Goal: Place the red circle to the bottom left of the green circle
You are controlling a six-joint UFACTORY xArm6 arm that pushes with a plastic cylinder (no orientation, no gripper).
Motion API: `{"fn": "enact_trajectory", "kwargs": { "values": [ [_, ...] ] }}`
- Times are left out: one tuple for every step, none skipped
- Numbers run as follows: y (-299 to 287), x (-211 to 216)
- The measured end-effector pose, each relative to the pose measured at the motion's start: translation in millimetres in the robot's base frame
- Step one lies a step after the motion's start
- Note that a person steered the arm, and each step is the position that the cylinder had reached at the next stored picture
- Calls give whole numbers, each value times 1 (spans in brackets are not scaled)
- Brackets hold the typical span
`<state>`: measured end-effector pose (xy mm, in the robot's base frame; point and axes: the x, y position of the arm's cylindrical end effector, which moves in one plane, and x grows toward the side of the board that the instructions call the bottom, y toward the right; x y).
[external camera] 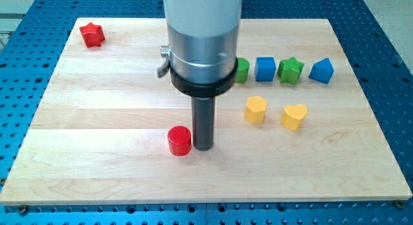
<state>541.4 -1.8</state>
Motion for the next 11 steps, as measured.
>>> {"fn": "enact_trajectory", "kwargs": {
  "values": [
    [-40, 0],
    [-46, 11],
    [-44, 16],
    [-93, 4],
    [-111, -35],
    [-115, -4],
    [-132, -38],
    [-145, -78],
    [-140, -102],
    [-147, -53],
    [-156, -59]
  ]
}}
